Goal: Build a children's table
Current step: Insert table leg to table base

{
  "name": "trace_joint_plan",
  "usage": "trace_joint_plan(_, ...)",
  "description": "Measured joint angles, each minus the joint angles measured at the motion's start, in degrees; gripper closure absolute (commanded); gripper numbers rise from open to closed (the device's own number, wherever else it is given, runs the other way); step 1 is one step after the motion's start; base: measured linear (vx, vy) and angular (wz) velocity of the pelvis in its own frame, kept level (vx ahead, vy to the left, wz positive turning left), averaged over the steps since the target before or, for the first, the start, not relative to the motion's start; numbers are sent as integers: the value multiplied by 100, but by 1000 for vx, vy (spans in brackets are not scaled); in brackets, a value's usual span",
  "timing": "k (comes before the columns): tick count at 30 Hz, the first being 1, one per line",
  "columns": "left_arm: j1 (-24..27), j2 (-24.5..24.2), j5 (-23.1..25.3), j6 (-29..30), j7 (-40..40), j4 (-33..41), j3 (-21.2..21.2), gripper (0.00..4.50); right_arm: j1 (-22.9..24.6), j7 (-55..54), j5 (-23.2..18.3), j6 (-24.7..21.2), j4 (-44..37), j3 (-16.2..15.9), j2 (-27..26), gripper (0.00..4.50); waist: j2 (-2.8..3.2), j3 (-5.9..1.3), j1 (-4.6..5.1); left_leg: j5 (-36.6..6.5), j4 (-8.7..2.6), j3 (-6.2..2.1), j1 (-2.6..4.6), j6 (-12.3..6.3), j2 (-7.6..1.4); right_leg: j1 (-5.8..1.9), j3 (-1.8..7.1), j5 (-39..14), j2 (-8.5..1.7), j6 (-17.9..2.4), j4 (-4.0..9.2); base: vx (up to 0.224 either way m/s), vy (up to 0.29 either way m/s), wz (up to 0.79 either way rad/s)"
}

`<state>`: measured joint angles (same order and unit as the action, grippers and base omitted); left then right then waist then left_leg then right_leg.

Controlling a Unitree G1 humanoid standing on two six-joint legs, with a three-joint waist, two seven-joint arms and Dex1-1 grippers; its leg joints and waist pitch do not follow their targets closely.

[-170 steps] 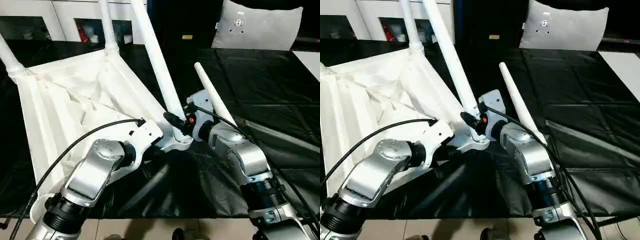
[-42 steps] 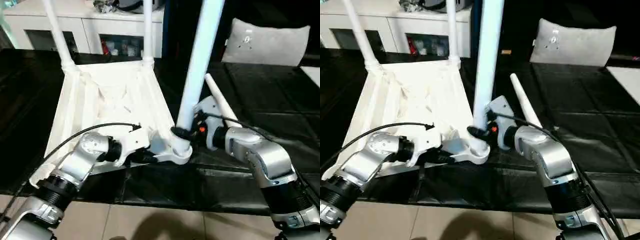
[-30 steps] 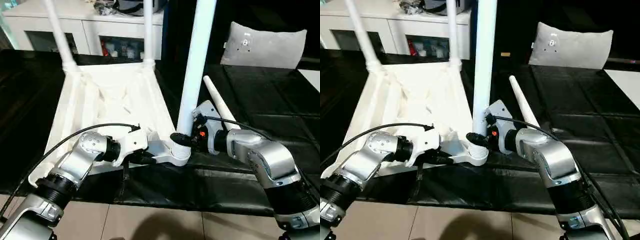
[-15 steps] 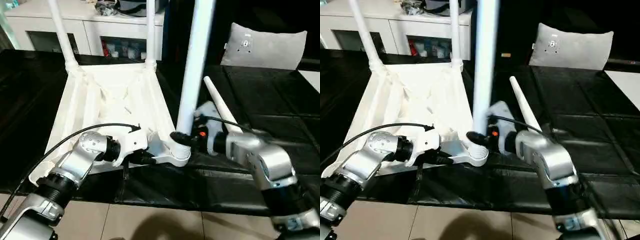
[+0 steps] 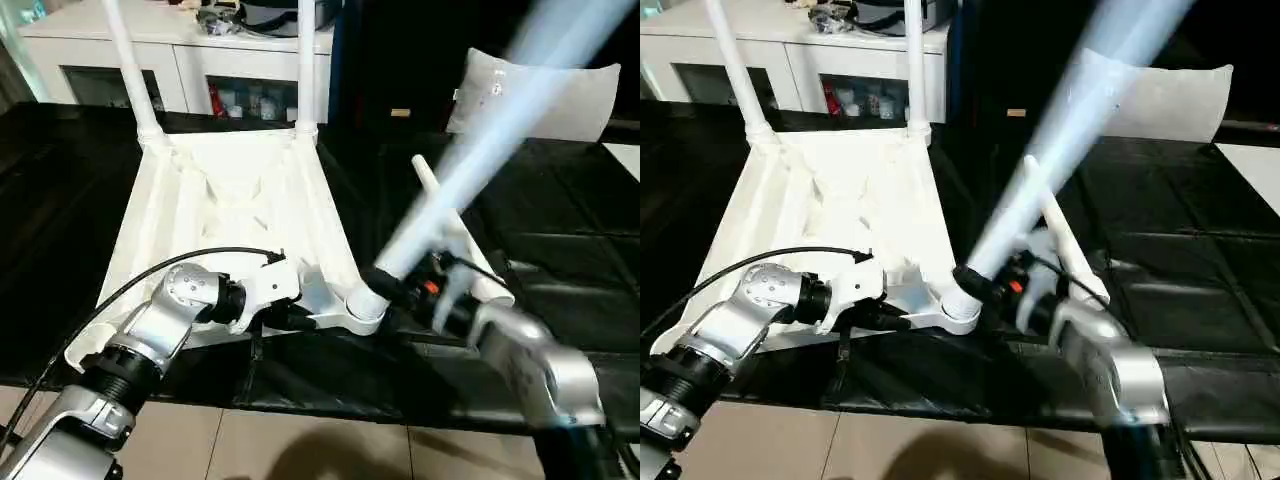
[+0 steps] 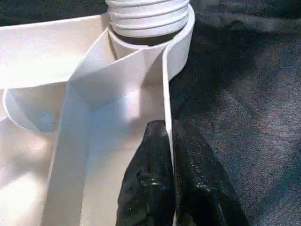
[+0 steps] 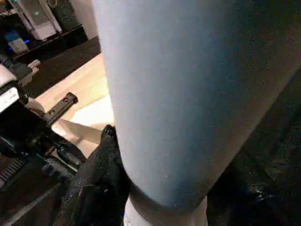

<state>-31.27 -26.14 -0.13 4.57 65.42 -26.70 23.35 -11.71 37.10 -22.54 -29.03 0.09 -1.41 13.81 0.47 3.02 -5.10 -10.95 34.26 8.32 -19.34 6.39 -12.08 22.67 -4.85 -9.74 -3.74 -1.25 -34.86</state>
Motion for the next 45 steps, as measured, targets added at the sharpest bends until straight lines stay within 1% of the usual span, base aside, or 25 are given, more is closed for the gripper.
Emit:
trace_joint_plan(2,-1,6,1,0,0,-20,2,450,22,-50,136,199,2,-159,82,262,10,-1,13,-1,-2,-1,11,-1,7,-9,-2,-4,-8,6,2,0,0,0)
trace_joint_plan(5,-8,12,22,2,-5,-67,4,450,-29,-65,361,351,-17,-387,190,262,21,3,47,-1,-5,-10,36,-2,10,-46,-21,-6,-13,10,24,0,0,0)
trace_joint_plan(7,-8,9,50,9,-17,-70,9,450,-156,-33,592,427,-19,-621,327,262,37,5,102,-2,-13,-31,43,-3,7,-79,-53,-6,-12,10,76,0,0,0)
trace_joint_plan(9,-9,-1,57,10,-15,-70,12,450,-251,23,773,457,-9,-799,421,262,36,4,159,-2,-23,-33,31,-4,12,-86,-57,-6,-17,10,112,0,0,0)
trace_joint_plan(11,-10,-6,62,10,-6,-69,16,450,-361,130,868,457,14,-920,506,262,34,4,187,-4,-23,-32,29,-7,15,-90,-60,-6,-36,10,122,0,0,0)
trace_joint_plan(15,-25,-19,60,9,72,-56,38,450,-499,412,944,434,45,-1111,711,262,15,3,213,-7,-25,-24,26,-13,20,-93,-61,-7,-56,12,132,0,0,0)
trace_joint_plan(17,-60,-55,61,7,132,-55,71,450,-617,598,982,430,72,-1237,847,262,-5,-2,214,-8,-35,-22,25,-15,20,-92,-60,-8,-56,14,132,0,0,0)
trace_joint_plan(18,-68,-75,61,5,156,-55,75,450,-624,660,982,430,72,-1250,862,262,-31,0,216,-9,-49,-17,26,-17,20,-92,-57,-8,-56,14,132,0,0,0)
trace_joint_plan(20,-111,-134,76,-9,217,-58,76,450,-668,739,979,430,98,-1268,855,262,-61,5,232,-9,-78,-12,24,-17,20,-91,-57,-11,-56,19,132,0,0,0)
trace_joint_plan(21,-155,-166,112,-29,270,-75,79,450,-700,789,977,430,121,-1272,842,262,-94,23,250,-9,-100,-7,27,-16,21,-87,-55,-12,-56,22,134,0,0,0)
trace_joint_plan(23,-310,-225,158,-90,340,-177,107,450,-850,846,977,430,226,-1302,819,262,-130,58,275,-9,-126,-7,25,-16,22,-75,-57,-13,-53,22,140,0,0,0)
trace_joint_plan(24,-413,-260,191,-113,381,-231,120,450,-938,871,977,430,273,-1322,810,262,-151,100,297,-9,-140,-5,25,-16,23,-71,-56,-13,-53,22,142,0,0,0)
trace_joint_plan(25,-458,-282,217,-127,406,-242,120,450,-974,887,977,431,281,-1322,803,262,-172,127,308,-9,-148,-4,25,-16,23,-67,-57,-13,-53,22,145,0,0,0)
trace_joint_plan(27,-555,-316,220,-206,452,-333,120,450,-1062,938,978,431,319,-1334,800,262,-193,172,321,-9,-167,-3,27,-15,23,-66,-57,-13,-53,22,160,0,0,0)
trace_joint_plan(30,-722,-372,222,-302,513,-452,120,450,-1219,979,980,432,378,-1350,798,262,-241,272,340,-9,-194,-6,27,-15,25,-57,-55,-13,-55,22,183,0,0,0)
trace_joint_plan(34,-812,-437,221,-363,531,-505,110,450,-1363,1006,1015,437,465,-1372,754,262,-270,354,351,-9,-201,-11,28,-15,25,-45,-53,-13,-58,22,188,0,0,0)
trace_joint_plan(36,-811,-466,220,-329,532,-466,95,450,-1380,1006,1049,448,465,-1372,721,262,-279,374,354,-9,-215,-12,30,-15,26,-41,-55,-13,-58,22,197,0,0,0)
trace_joint_plan(38,-738,-491,218,-188,528,-336,20,450,-1391,987,1071,450,465,-1372,682,262,-278,380,354,-9,-237,-12,31,-15,26,-35,-62,-13,-57,22,218,0,0,0)
trace_joint_plan(40,-509,-571,200,234,444,120,-126,450,-1383,918,1085,448,450,-1372,587,262,-267,383,384,-9,-256,-10,27,-15,28,-17,-64,-13,-57,22,239,0,0,0)
trace_joint_plan(41,-344,-600,147,527,369,410,-236,450,-1364,850,1084,442,436,-1371,530,262,-243,395,407,-8,-257,-10,20,-14,29,-17,-64,-13,-57,22,240,0,0,0)
trace_joint_plan(42,-152,-641,91,910,257,755,-340,450,-1311,744,1084,430,377,-1370,458,262,-239,397,449,-8,-255,-10,26,-14,30,-20,-63,-13,-57,22,241,0,0,0)
trace_joint_plan(44,43,-658,39,1376,133,1159,-461,450,-1281,605,1084,398,309,-1365,385,262,-226,406,514,-8,-257,-6,25,-14,33,-12,-58,-13,-57,21,249,0,0,0)
trace_joint_plan(45,252,-618,-3,1771,-87,1557,-582,450,-1271,422,1084,330,292,-1319,271,262,-217,412,554,-8,-253,-4,16,-14,34,0,-56,-13,-57,21,252,0,0,0)
